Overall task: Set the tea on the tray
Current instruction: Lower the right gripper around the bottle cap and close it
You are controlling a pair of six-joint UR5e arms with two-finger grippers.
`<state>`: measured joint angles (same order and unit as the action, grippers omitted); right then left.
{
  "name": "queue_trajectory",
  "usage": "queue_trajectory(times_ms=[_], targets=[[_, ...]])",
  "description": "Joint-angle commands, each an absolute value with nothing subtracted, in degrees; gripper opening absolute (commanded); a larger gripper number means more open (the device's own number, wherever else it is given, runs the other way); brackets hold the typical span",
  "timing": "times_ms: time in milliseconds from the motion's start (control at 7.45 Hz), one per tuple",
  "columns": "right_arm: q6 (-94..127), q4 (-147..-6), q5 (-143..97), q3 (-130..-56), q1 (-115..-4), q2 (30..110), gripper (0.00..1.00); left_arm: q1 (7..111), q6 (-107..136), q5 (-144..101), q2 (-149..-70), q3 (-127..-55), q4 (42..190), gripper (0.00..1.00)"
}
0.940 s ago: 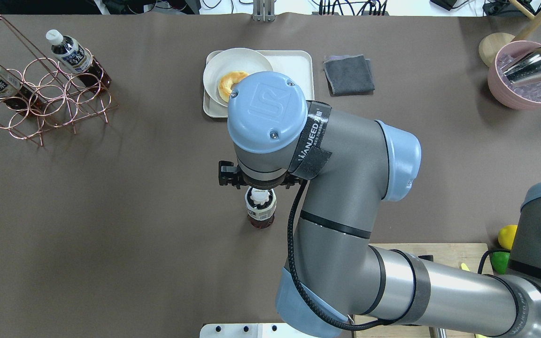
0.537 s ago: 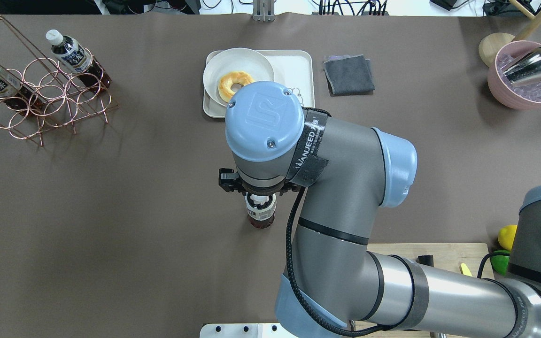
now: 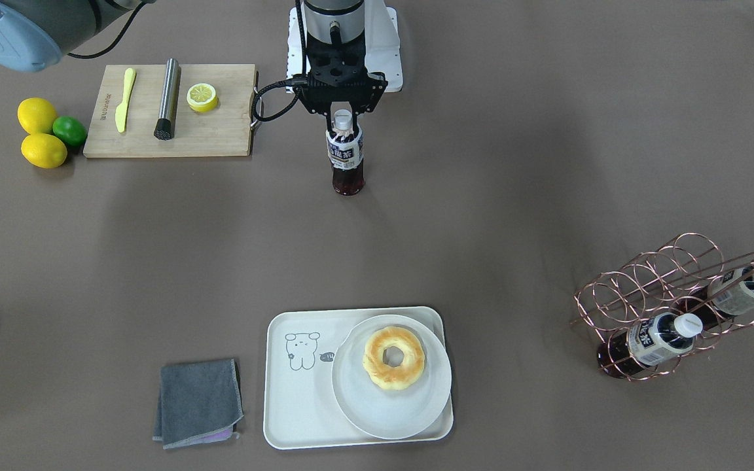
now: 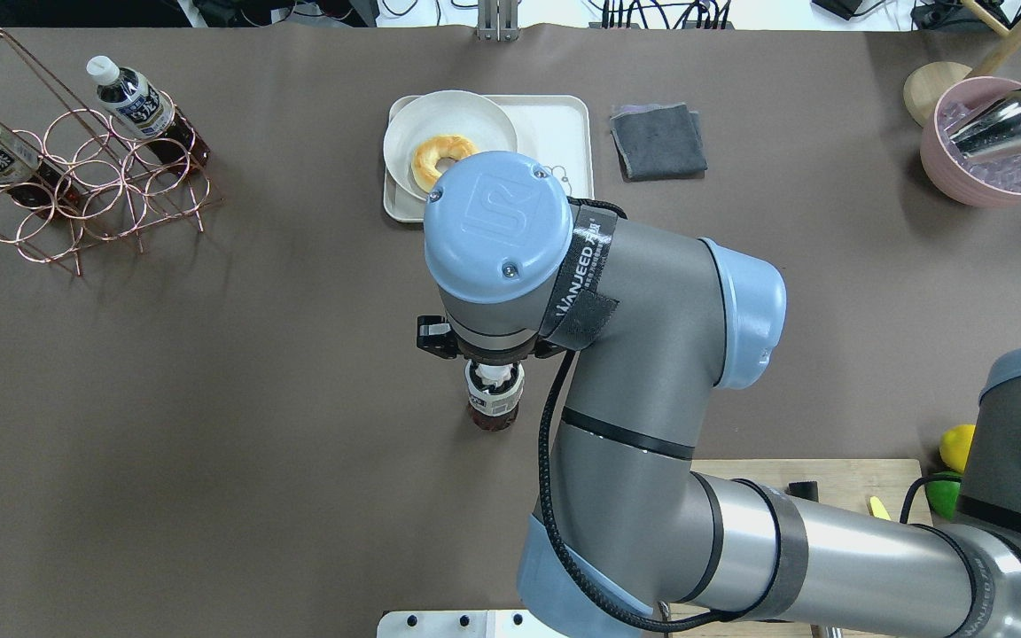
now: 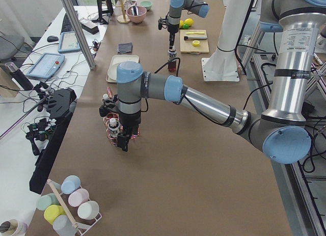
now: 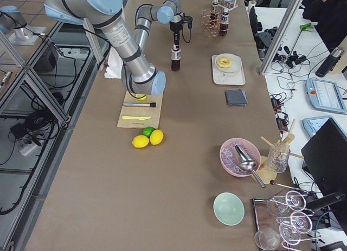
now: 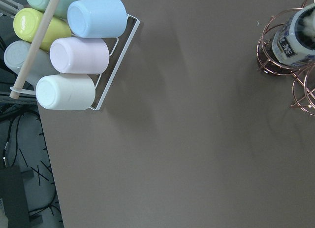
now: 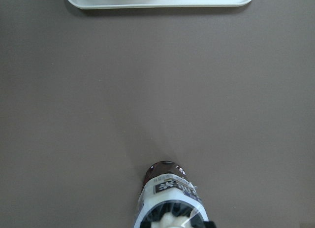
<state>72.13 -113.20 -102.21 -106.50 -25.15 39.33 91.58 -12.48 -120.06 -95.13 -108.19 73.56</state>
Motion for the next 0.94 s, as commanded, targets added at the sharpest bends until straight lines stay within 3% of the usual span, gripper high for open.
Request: queue_trajectory(times_ms=[0,134,806], targets=[[72.3,-113.1,-102.0,-106.3,-25.2,39.1,0.24,91.6,-12.5,-120.1,-95.2,-108.2,73.6,0.98],[72.3,-113.2,-102.0,-106.3,-25.2,39.1,0.00,91.6,-12.4,-120.1,-95.3,-108.2,73.6,0.98],[71.5,-113.6,-103.3,-106.7,-28.9,37.5,0.00,91.5,-12.4,-120.1,-96.1,-107.3,73.6,0.98]])
